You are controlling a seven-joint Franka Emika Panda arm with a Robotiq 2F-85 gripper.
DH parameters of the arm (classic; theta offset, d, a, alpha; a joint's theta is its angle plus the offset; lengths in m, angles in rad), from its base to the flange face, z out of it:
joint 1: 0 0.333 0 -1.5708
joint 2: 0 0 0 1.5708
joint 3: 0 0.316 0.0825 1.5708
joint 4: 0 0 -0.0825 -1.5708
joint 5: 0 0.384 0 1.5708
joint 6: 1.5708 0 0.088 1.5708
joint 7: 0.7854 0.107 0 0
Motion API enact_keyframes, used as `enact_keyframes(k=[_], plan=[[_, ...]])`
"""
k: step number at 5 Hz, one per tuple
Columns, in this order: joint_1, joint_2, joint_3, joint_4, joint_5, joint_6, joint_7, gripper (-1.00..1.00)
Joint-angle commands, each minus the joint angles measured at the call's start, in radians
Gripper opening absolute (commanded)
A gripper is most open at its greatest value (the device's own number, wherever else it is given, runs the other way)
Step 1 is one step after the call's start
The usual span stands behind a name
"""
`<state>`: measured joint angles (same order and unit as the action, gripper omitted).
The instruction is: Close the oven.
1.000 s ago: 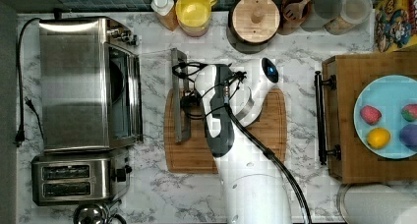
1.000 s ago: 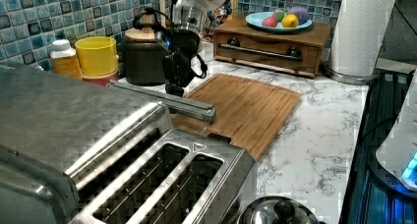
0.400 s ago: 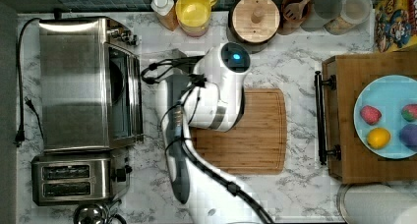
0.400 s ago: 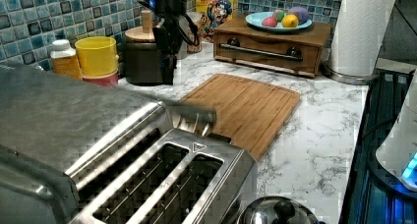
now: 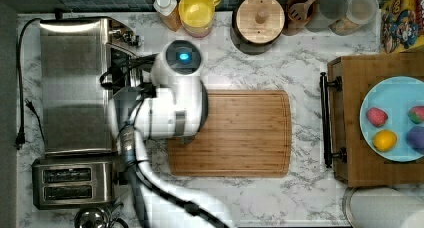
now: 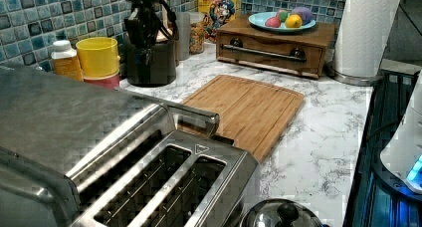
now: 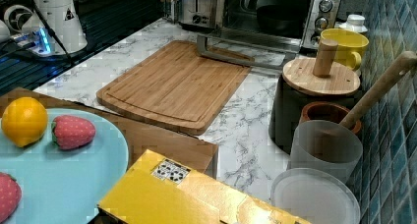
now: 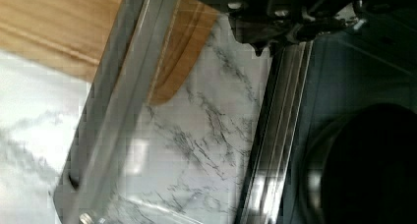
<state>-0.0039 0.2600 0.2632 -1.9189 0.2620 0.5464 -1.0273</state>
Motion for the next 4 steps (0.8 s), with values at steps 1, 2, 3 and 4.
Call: enact_keyframes(k=[1,2,3,4], plan=[[0.18,-0.152,-0.014,0.024,-0.304,0.102,0.475,-1.0],[0.125,-0.169,0.044,0.053,-0.28,0.076,0.512,-1.0],[0.177,-0.156,-0.007,0.101,-0.284,0.014,0.562,-1.0],[0.19,-0.156,-0.02,0.101,-0.282,0.014,0.56,-1.0]])
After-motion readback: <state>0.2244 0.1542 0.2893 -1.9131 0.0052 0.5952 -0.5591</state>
